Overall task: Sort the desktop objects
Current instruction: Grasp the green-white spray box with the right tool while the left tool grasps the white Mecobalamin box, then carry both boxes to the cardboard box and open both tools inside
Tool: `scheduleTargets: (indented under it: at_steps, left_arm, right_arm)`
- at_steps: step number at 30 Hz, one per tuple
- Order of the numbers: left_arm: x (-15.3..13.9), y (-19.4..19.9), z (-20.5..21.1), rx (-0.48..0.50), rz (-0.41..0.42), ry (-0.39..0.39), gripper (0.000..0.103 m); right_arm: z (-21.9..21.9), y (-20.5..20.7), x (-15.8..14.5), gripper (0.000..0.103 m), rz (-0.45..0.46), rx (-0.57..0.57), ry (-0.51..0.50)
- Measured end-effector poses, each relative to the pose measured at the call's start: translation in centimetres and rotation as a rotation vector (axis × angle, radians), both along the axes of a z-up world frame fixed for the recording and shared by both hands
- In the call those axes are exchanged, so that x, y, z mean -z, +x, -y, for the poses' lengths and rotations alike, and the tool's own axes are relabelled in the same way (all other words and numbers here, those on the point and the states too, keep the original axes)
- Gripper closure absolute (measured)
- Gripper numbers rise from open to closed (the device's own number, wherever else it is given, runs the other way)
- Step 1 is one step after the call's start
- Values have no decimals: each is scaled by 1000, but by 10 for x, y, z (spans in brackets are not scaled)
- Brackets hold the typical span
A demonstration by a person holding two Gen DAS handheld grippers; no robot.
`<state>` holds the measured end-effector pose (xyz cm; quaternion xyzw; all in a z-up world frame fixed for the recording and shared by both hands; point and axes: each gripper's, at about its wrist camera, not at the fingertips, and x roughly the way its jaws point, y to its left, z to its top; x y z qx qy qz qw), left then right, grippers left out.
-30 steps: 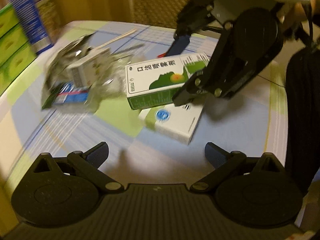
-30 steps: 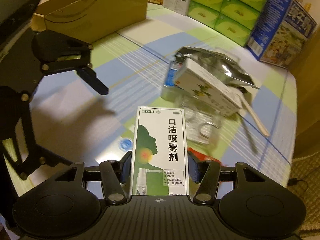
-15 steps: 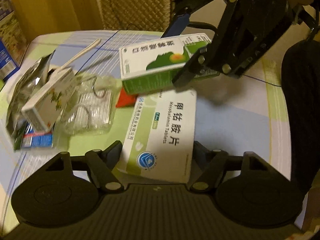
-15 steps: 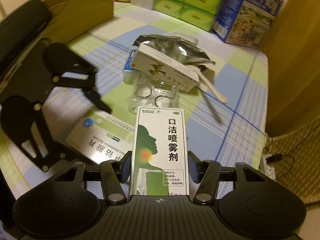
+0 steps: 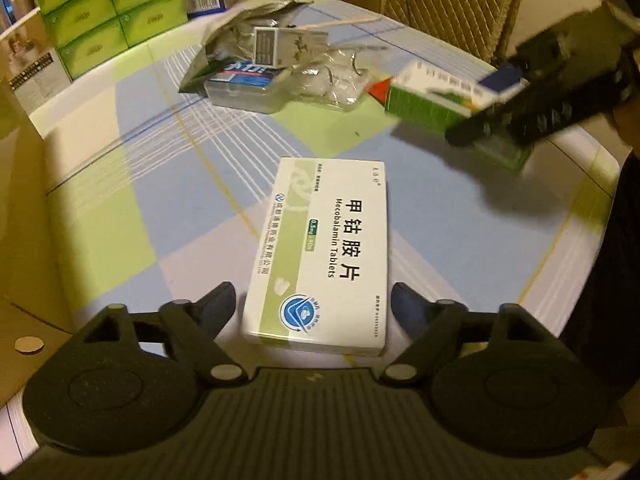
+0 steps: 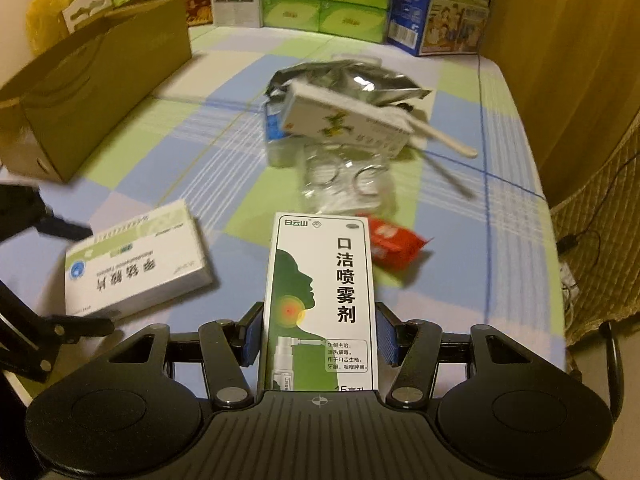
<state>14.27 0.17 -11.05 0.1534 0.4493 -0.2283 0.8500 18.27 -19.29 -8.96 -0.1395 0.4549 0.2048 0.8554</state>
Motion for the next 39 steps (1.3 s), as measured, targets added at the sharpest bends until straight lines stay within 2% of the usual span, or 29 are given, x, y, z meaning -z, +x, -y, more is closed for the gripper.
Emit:
scheduleTargets:
  at_steps: [6,12,14,22,30,32,39]
  left_arm:
    - [1,11,6,38,23,3,21]
    - [6,7,12,44,12,-16,30]
    - [6,9,11,30,10,-29,34]
    - [7,15,14,-47,3,-49,34]
    - [5,12,22,-121,11,-22,36]
    - [3,7,24,-136,25,-13,36]
    - [-14,-7,21,-199,25,-56,36]
  right_arm:
    - [-9,-16,16,50,-4,55,1]
    - [-5,-22,26,50,17,109,24]
    - [-4,-21,26,50,22,124,38]
    - [-3,-23,28,50,45,159,60]
    - [0,-32,26,50,55,193,68]
    - [2,-36,23,50,60,204,79]
    - [5,-48,3,50,84,224,116]
